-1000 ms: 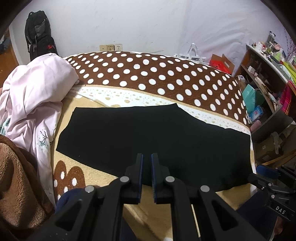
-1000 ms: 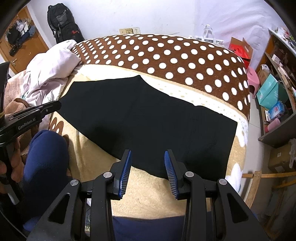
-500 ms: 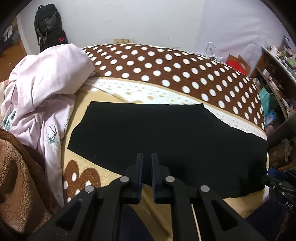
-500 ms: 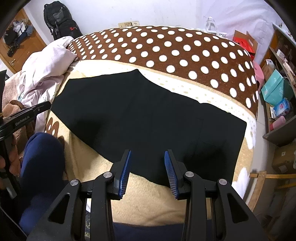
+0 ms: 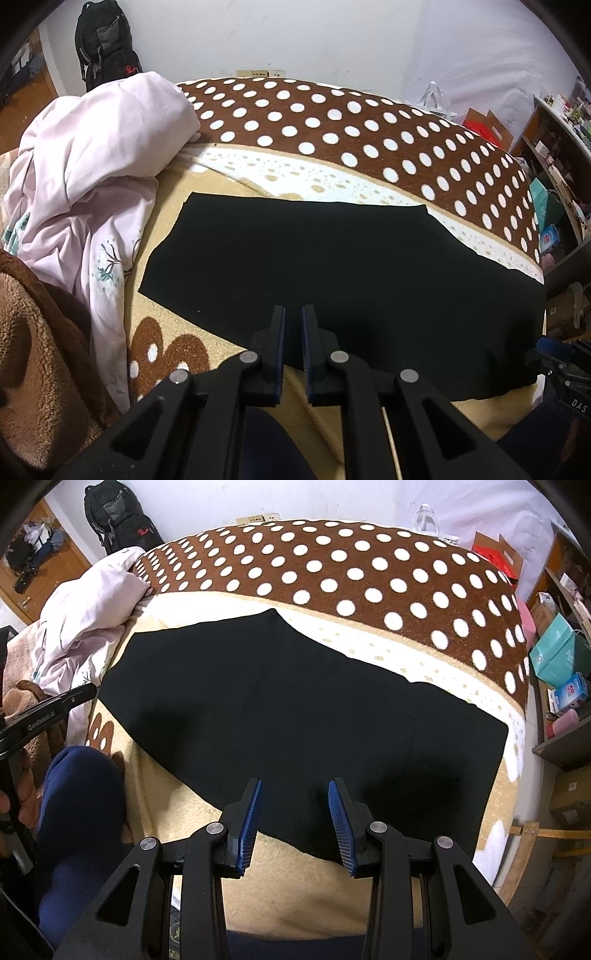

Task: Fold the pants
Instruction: 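Move the left gripper to the black trousers' side edge and close on it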

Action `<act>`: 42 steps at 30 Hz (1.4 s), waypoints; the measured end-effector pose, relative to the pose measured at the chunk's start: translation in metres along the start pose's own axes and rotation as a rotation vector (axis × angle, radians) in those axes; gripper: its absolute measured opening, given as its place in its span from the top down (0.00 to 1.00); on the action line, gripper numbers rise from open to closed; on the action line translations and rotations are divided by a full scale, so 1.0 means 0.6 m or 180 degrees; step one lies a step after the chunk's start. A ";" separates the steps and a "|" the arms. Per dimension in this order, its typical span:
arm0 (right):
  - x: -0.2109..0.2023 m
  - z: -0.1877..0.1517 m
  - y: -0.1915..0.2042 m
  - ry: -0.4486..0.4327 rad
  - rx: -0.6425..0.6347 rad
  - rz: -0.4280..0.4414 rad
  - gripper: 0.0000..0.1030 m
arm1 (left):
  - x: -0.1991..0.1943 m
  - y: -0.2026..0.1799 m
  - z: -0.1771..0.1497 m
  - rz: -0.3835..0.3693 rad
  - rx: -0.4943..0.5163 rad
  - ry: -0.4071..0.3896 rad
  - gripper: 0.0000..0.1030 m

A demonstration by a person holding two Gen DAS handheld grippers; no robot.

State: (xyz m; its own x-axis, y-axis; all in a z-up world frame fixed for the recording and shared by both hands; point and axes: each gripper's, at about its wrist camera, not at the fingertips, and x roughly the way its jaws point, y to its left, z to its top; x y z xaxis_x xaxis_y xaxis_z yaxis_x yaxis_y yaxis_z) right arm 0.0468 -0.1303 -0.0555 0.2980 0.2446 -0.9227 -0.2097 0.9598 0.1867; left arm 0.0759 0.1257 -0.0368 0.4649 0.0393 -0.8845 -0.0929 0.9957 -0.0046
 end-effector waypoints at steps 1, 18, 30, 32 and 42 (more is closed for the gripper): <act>0.002 0.001 0.000 -0.0001 0.0003 0.0007 0.63 | 0.001 0.004 0.001 -0.0007 -0.0029 0.0005 0.90; 0.017 0.009 0.005 0.0040 -0.0030 0.0059 0.48 | 0.067 0.170 0.028 0.0008 -0.0705 0.0148 0.73; 0.040 0.019 0.016 0.0103 -0.0115 0.0116 0.48 | 0.176 0.295 0.000 -0.0230 -0.1400 0.0646 0.61; 0.045 0.021 0.019 0.0114 -0.0137 0.0125 0.48 | 0.188 0.301 -0.001 -0.0238 -0.1441 0.0691 0.61; 0.054 0.028 0.033 0.0127 -0.0215 0.0175 0.48 | 0.242 0.315 0.015 -0.0327 -0.1611 0.0788 0.48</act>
State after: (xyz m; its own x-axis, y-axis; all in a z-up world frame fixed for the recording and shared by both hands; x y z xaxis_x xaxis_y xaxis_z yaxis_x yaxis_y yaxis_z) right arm 0.0677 -0.1010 -0.0760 0.2473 0.2898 -0.9246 -0.2874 0.9332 0.2156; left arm 0.1336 0.3201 -0.1618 0.2793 -0.1370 -0.9504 -0.4965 0.8265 -0.2651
